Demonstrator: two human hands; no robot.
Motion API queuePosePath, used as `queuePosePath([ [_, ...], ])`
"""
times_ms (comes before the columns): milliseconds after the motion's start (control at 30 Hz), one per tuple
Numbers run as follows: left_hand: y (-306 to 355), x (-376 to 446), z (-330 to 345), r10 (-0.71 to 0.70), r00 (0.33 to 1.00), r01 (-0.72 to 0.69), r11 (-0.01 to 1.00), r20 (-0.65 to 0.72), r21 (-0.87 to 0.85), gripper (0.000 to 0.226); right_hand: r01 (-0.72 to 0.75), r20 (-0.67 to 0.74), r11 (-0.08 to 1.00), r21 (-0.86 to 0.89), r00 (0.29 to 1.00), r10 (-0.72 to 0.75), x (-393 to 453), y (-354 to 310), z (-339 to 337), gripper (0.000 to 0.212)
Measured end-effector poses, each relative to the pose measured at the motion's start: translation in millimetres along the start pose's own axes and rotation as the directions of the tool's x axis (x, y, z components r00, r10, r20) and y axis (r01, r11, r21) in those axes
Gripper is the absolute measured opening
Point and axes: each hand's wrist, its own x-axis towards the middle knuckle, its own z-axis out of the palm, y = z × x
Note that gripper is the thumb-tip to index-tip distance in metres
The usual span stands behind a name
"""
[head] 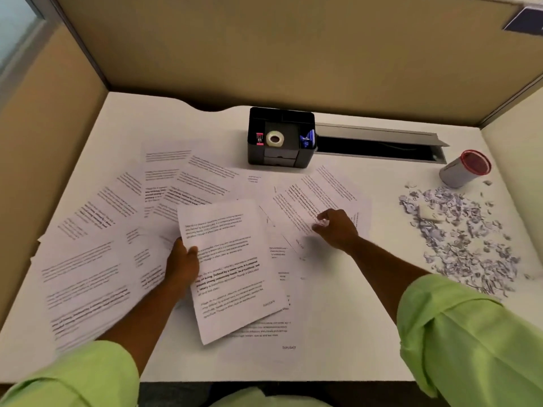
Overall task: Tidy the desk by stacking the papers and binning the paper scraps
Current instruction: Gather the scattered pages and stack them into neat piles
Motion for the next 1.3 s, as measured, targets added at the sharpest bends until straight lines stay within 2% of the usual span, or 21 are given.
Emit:
queuePosePath([
  [67, -3, 3, 9, -0.03, 1.0, 0.03, 0.999, 0.003, 0.031, 0.034, -0.047, -0.019, 0.995, -0.084, 0.999, 0.046, 19, 2, -7, 0.062],
  [167, -4, 6, 17, -0.064, 0.998, 0.064, 0.996, 0.002, 0.068, 0.034, -0.318, -0.088, 0.948, -0.009, 0.945, 0.316, 29, -4, -9, 0.103],
  [233, -5, 8, 19, -0.088, 0.996, 0.087, 0.993, 0.005, 0.084, 0.034, -0.428, -0.108, 0.904, 0.021, 0.898, 0.427, 32, -2, -5, 0.118],
  [300, -5, 11, 19, -0.106, 0.994, 0.105, 0.988, 0.006, 0.113, 0.033, -0.412, -0.163, 0.91, 0.048, 0.896, 0.414, 32, 5, 3, 0.123],
  [367, -5, 16, 19, -0.118, 0.993, 0.115, 0.982, 0.011, 0.147, 0.033, -0.33, -0.189, 0.944, 0.033, 0.925, 0.33, 32, 15, 12, 0.134],
  [467, -4, 20, 19, -0.127, 0.992, 0.123, 0.978, 0.019, 0.166, 0.032, -0.263, -0.14, 0.964, -0.023, 0.956, 0.258, 27, 22, 21, 0.148],
  [600, -1, 21, 20, -0.103, 0.994, 0.097, 0.977, 0.02, 0.192, 0.031, -0.25, -0.15, 0.968, -0.03, 0.958, 0.243, 29, 24, 22, 0.148],
  [767, -1, 20, 20, -0.069, 0.997, 0.062, 0.975, 0.026, 0.212, 0.031, -0.196, -0.21, 0.981, -0.004, 0.959, 0.19, 29, 25, 23, 0.134],
  [1000, -3, 21, 16, -0.053, 0.998, 0.041, 0.972, 0.044, 0.229, 0.03, -0.022, -0.092, 0.997, -0.076, 0.996, 0.015, 7, 37, 33, 0.133],
  [1067, -3, 20, 16, -0.056, 0.997, 0.043, 0.971, 0.049, 0.235, 0.031, -0.016, -0.108, 0.998, -0.064, 0.994, 0.009, -1, 37, 30, 0.135],
  [1100, -3, 20, 16, -0.056, 0.997, 0.043, 0.971, 0.051, 0.236, 0.031, -0.061, -0.154, 0.997, -0.048, 0.987, 0.053, -5, 34, 27, 0.135],
  [1167, -2, 19, 16, -0.055, 0.997, 0.04, 0.97, 0.053, 0.238, 0.031, -0.235, -0.243, 0.972, 0.016, 0.942, 0.231, -10, 23, 24, 0.135],
  [1233, -3, 19, 17, -0.049, 0.998, 0.035, 0.97, 0.049, 0.242, 0.03, -0.425, -0.216, 0.9, 0.096, 0.874, 0.436, -12, 9, 25, 0.139],
  [1300, -4, 18, 18, -0.048, 0.998, 0.036, 0.97, 0.046, 0.24, 0.031, -0.511, -0.16, 0.852, 0.112, 0.837, 0.523, -14, 1, 31, 0.146],
])
